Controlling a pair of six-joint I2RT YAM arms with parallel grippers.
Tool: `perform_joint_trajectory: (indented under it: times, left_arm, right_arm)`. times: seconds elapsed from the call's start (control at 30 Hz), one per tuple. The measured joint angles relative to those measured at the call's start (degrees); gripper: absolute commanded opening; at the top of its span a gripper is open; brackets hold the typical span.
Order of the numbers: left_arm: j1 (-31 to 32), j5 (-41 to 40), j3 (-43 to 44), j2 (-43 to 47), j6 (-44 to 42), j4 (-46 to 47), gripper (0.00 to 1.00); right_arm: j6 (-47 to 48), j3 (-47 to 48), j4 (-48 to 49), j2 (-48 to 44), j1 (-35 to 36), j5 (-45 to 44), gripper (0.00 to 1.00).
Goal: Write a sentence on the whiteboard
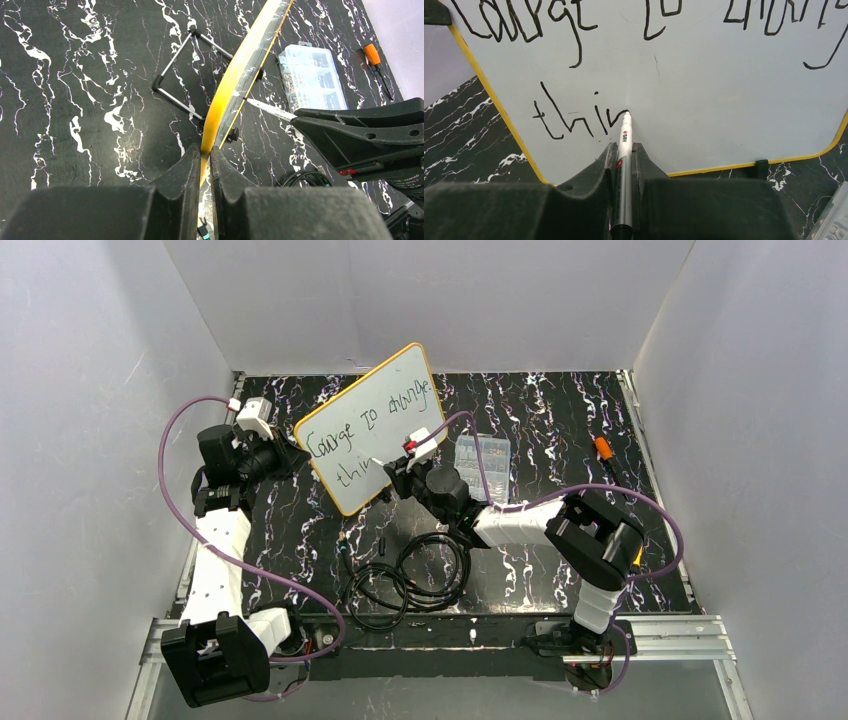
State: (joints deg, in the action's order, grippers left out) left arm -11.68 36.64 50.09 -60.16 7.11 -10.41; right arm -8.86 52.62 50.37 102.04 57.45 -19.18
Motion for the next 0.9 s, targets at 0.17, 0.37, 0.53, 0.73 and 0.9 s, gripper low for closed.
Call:
perform_joint_trajectory:
  times: [0.17,0.37,0.53,0.73,0.9]
  left_arm:
    - [0.0,0.0,0.0,0.0,0.0,0.0,0.0]
    - [0.0,0.07,0.0,0.0,0.0,-0.02,0.0]
    - [0.0,0.24,0.0,0.0,0.0,-0.04,0.0]
    - [0.0,0.24,0.0,0.0,0.0,-0.04,0.0]
    - [0.0,0.24,0.0,0.0,0.0,-0.04,0.0]
  right_arm:
    - [-0.2,0.0,-0.04,0.02,-0.02,-0.22,0.01]
    - [-1.2,-0.74,-0.04,0.02,-0.02,-0.24,0.01]
    - [-1.62,-2.43,-1.09,0.22,-0.02,-0.63,0.01]
    - [-1.7,-2.56,-1.07,0.22,-0.07,-1.38,0.01]
    - [-1.42,-2.56,-0.9,0.07,-0.07,-2.4,0.01]
